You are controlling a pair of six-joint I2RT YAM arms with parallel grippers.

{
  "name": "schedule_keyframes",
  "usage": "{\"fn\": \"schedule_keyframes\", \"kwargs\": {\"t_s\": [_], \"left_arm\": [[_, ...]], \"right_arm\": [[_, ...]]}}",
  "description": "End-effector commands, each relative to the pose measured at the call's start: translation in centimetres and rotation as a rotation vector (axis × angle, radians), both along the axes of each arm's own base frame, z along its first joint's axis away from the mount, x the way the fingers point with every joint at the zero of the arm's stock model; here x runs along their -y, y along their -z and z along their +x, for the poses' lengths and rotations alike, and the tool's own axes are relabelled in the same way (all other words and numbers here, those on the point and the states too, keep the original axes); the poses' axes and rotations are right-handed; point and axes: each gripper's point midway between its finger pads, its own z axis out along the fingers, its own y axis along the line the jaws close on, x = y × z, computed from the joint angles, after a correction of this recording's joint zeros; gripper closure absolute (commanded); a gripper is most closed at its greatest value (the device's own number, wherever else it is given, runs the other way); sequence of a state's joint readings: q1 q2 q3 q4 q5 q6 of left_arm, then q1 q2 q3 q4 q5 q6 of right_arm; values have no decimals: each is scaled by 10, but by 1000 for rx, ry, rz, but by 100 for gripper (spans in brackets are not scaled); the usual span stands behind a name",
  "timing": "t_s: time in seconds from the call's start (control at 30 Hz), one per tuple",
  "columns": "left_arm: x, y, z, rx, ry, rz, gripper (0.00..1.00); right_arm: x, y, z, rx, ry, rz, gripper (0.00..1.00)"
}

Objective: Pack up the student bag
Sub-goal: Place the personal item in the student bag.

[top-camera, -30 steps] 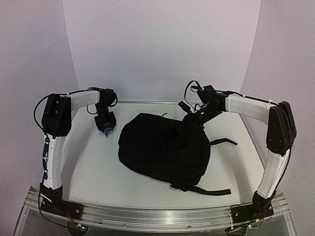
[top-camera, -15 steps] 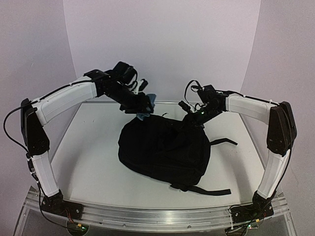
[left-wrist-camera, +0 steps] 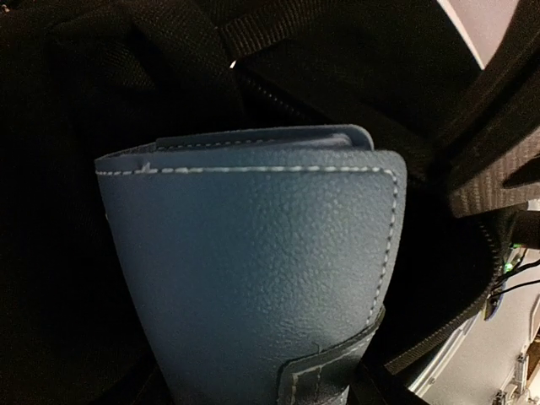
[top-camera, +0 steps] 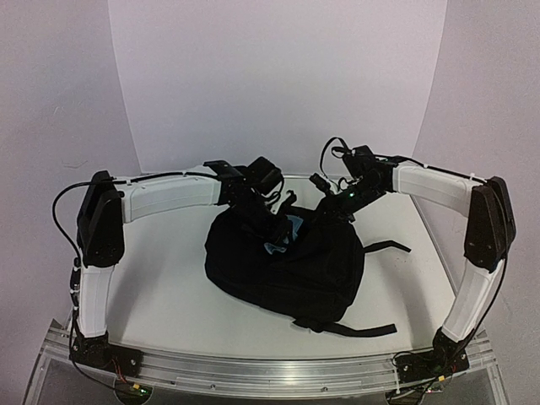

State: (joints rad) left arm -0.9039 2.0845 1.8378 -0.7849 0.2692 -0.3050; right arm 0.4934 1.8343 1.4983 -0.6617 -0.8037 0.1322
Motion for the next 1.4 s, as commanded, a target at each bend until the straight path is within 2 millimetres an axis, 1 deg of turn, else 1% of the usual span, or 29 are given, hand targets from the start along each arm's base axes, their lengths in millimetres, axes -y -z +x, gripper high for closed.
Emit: {"fn": "schedule_keyframes", "kwargs": {"t_s": [0.0,0.1,0.2,0.33,0.4,0.43,0.57,0.6,0.67,0.73,0.8,0.83,0.9,0.93,0.97,1.0,1.03,1.1,1.17,1.37], "left_arm": [[-1,8,6,61,25,69,41],[-4,26,1,44,46,140,41],[-8,34,-9,23,75,178,42],[-26,44,-24,-2,88,216,44],[-24,40,-22,15,95,197,41],[-17,35,-19,25,97,178,39],[20,19,2,44,87,113,35],[25,15,6,50,85,106,34],[31,11,12,58,72,103,29],[34,6,11,59,79,84,26],[27,5,7,61,83,93,23],[23,7,5,58,85,107,20],[16,5,1,54,79,114,15],[12,3,0,59,67,108,13],[10,-8,0,72,52,87,8],[8,-13,0,79,37,68,4],[6,-16,1,76,19,47,2],[1,-29,2,75,-8,4,0],[-3,-36,4,51,-38,-38,0],[-14,-41,12,-25,-98,-152,2]], "right_arm": [[0,-27,-11,30,-18,38,100],[0,-27,-11,33,-20,39,100],[0,-28,-10,36,-17,39,100],[1,-31,-10,39,-15,44,100],[-1,-31,-14,24,-29,61,100],[-1,-30,-15,12,-34,68,100],[-4,-30,-15,2,-42,80,100],[-4,-31,-14,4,-42,80,100],[-5,-32,-13,10,-41,79,100],[-4,-33,-12,15,-39,77,100],[-4,-32,-13,14,-38,75,100],[-4,-31,-13,11,-39,75,100],[-3,-29,-14,6,-38,73,100],[-3,-29,-13,5,-38,72,100],[-4,-28,-13,3,-38,71,100],[-4,-28,-13,5,-40,72,100],[-4,-28,-12,5,-39,72,100],[-4,-28,-12,7,-40,71,100],[-4,-27,-12,4,-39,71,100],[-4,-28,-13,3,-42,75,100]]}}
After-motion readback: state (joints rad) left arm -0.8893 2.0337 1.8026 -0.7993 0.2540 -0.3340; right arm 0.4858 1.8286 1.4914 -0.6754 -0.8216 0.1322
